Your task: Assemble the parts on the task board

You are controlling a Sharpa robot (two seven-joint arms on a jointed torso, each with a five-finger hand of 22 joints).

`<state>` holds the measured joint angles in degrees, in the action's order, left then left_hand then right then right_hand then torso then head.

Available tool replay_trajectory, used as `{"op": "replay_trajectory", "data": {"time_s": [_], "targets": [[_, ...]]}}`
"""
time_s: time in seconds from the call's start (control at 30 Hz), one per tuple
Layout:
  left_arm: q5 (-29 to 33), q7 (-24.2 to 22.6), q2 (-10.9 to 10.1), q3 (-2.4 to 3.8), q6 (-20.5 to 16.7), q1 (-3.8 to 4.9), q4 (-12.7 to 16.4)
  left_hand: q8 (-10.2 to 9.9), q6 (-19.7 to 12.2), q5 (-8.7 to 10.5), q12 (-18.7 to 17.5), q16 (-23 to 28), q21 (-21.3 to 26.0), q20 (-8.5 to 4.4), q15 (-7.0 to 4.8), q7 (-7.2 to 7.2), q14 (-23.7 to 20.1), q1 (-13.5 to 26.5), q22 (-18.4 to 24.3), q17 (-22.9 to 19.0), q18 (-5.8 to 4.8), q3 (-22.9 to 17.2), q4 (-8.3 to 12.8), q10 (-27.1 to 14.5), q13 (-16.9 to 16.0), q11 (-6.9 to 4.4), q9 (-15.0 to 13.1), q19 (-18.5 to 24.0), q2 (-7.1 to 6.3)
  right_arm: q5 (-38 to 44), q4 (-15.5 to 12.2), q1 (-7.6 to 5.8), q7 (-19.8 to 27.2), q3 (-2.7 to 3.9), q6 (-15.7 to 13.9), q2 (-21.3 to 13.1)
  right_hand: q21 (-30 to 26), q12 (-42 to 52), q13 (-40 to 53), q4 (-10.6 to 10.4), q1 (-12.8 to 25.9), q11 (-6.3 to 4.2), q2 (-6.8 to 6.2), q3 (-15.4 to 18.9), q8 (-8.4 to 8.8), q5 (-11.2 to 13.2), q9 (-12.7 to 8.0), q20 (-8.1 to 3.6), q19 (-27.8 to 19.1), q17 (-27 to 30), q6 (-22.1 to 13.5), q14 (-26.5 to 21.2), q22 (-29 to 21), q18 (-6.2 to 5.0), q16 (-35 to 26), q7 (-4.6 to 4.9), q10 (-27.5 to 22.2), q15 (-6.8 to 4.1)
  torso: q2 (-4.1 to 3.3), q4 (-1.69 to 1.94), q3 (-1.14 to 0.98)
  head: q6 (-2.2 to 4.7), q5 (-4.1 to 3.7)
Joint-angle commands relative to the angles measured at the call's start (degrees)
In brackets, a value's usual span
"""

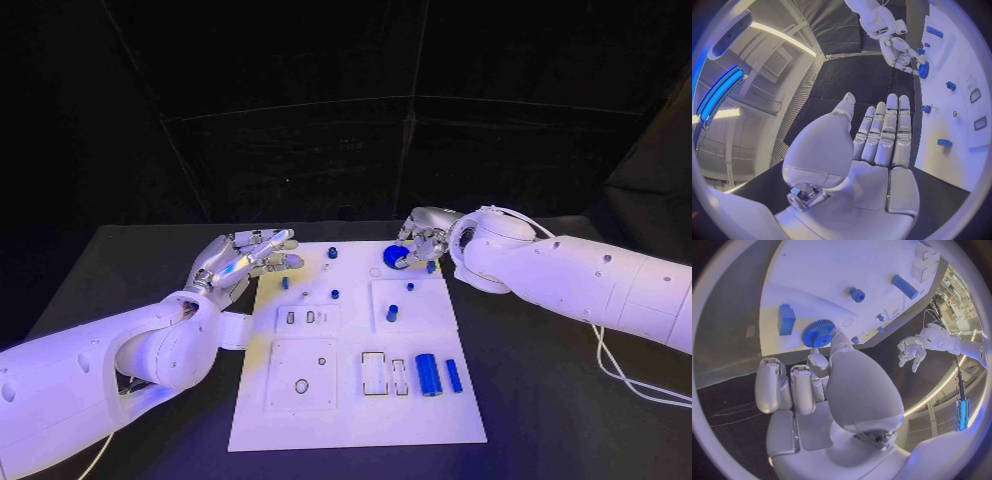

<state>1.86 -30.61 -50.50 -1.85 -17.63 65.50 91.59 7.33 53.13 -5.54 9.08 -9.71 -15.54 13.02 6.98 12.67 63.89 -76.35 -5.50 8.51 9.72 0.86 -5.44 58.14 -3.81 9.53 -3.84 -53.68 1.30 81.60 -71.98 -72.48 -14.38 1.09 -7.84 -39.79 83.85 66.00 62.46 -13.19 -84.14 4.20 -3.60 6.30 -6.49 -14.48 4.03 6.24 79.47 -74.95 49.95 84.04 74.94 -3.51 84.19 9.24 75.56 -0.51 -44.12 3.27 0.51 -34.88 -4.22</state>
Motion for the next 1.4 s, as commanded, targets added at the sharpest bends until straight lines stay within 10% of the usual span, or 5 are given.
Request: {"op": "replay_trajectory", "data": {"time_s": [0.03,0.7,1.4], "targets": [[-0.3,-0.3,0.1,0.06,0.8,0.08,0.0,-0.4,0.0,-0.01,-0.2,0.2,0.3,0.46,0.13,0.35,-0.1,0.0,0.1,0.1,0.81,-0.1,0.3,-0.1,0.1,0.36,0.1,0.1,0.45,1.5,0.2,-0.1,-0.4,0.05,1.5,0.3,0.4,1.1,1.2,0.5,-0.8,-0.05,0.42,0.0,-0.31,-0.1,0.1,0.07,0.6,-1.6,0.3,3.4,1.0,0.39,0.4,0.09,0.8,0.43,0.0,0.01,0.0,-0.1,0.01],[-0.3,0.0,0.2,0.06,1.0,0.08,-0.2,-0.4,0.0,0.0,-0.2,0.2,0.3,0.46,0.12,0.36,-0.1,0.0,0.1,0.1,0.81,-0.1,0.3,-0.1,0.1,0.37,0.1,0.1,0.53,6.5,0.1,-0.06,-1.4,0.04,-0.6,1.0,1.4,6.4,7.9,6.4,-8.4,-1.25,5.72,-9.2,-2.91,4.4,0.3,-0.76,2.1,-3.2,7.1,3.6,3.3,0.86,1.1,-1.11,3.5,-0.56,0.03,-0.02,-0.03,-0.37,0.04],[-0.3,0.1,0.0,0.06,1.0,0.08,0.0,-0.4,0.0,0.0,-0.3,0.3,0.3,0.47,0.12,0.39,0.0,0.0,0.1,0.1,0.82,-0.2,0.3,-0.1,0.1,0.38,0.1,0.1,0.74,8.9,-9.5,-0.04,-0.3,0.08,-10.7,-0.2,2.2,7.6,10.1,7.6,-2.6,-1.61,2.43,-17.4,-1.68,5.2,-0.2,-1.14,3.3,-3.9,9.4,3.7,5.3,1.27,1.2,-1.58,4.7,-0.88,0.07,0.05,0.04,-0.08,0.32]]}}
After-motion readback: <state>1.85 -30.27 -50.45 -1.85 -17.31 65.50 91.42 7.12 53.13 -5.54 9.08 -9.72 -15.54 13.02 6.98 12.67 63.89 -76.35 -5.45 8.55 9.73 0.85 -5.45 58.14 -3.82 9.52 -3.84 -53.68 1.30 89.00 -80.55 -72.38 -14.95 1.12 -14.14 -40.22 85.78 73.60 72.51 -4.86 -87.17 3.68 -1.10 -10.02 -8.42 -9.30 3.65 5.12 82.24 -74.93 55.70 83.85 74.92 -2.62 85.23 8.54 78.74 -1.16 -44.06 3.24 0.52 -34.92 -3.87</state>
